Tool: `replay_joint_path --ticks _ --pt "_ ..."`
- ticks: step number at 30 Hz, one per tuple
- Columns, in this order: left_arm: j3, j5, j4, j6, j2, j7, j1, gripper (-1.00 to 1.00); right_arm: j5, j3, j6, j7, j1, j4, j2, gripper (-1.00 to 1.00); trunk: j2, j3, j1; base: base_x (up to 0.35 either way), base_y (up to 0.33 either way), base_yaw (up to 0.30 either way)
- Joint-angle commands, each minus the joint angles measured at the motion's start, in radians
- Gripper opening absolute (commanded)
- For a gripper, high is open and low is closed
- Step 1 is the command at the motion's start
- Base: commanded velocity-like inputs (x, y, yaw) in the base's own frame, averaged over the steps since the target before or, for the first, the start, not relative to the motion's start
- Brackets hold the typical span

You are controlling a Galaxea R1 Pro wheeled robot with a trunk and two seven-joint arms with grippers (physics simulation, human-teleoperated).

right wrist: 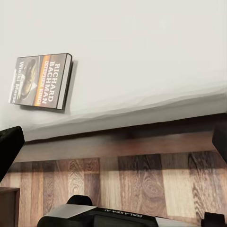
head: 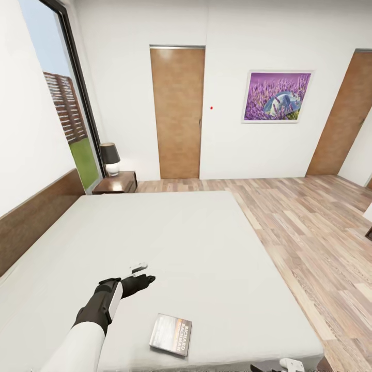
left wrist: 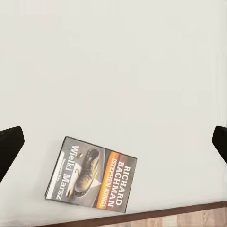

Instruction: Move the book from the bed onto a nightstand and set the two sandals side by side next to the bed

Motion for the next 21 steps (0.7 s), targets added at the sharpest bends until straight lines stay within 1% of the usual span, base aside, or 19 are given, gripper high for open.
replay_joint_path --ticks 1,3,21 --pt "0.008 -0.011 -0.002 0.004 -0.002 -0.016 -0.001 1.0 -0.004 -0.002 0.0 0.005 -0.001 0.001 0.0 1.0 -0.002 -0.004 0.001 0.0 0.0 0.0" --pt "0.008 -0.011 -0.002 0.002 -0.001 -0.026 -0.001 1.0 -0.004 -0.002 0.0 0.004 -0.001 0.001 0.001 1.0 -0.002 -0.007 0.001 0.0 0.0 0.0" --pt "0.008 -0.011 0.001 0.003 -0.002 -0.029 -0.001 1.0 0.0 0.0 0.0 0.002 -0.001 0.004 0.006 1.0 -0.002 -0.035 0.001 0.0 0.0 0.0"
